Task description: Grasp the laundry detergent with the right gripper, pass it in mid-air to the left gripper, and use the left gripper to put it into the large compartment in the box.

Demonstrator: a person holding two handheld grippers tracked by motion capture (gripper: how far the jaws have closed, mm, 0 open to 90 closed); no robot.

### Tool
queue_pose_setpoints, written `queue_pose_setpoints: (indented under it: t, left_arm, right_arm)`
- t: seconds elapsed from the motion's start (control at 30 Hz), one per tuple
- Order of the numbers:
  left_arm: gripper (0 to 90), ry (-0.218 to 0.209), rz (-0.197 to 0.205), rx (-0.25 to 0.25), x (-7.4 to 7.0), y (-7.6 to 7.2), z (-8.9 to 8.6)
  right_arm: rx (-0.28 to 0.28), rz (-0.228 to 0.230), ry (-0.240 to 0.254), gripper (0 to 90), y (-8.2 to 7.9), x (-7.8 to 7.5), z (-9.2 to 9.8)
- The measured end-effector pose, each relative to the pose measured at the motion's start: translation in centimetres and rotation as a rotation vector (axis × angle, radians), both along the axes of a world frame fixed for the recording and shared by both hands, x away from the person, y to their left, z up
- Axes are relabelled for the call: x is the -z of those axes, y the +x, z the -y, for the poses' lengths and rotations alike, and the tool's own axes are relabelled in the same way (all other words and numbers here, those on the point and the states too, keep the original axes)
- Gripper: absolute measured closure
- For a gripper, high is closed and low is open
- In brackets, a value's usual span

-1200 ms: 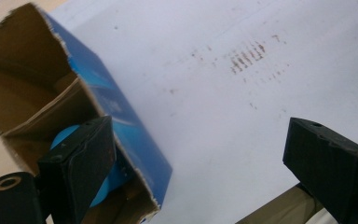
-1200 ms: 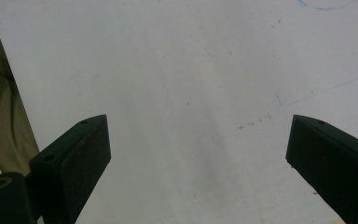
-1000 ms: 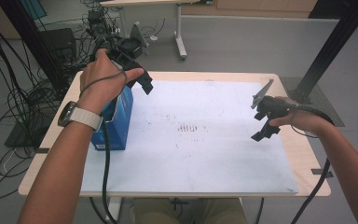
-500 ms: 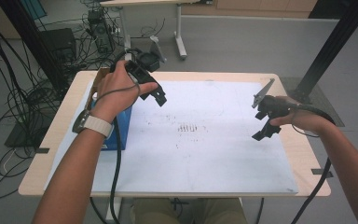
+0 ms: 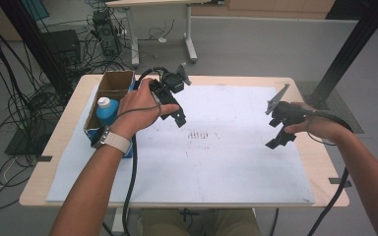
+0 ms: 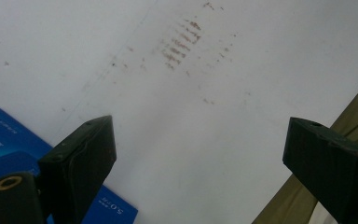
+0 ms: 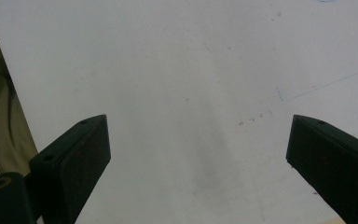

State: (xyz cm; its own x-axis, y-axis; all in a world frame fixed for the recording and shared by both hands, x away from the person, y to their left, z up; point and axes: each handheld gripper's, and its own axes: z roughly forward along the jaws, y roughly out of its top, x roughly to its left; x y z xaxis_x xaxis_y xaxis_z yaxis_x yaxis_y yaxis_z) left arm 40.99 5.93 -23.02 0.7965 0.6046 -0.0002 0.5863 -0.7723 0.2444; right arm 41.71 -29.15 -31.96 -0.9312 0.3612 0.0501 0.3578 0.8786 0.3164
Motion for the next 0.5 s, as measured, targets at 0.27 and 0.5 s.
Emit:
queue_pose_setpoints:
  t: [0.27,0.5]
  left_arm:
    - [10.3,0.017,0.005,0.049,0.9,-0.3,0.9]
    - [10.3,0.023,0.001,0.072,1.3,-0.4,1.2]
  right_arm:
    - [0.008,-0.004,-0.004,6.2,0.0,0.1,0.1]
    - [0.004,-0.008,-0.007,6.2,-0.1,0.3,0.1]
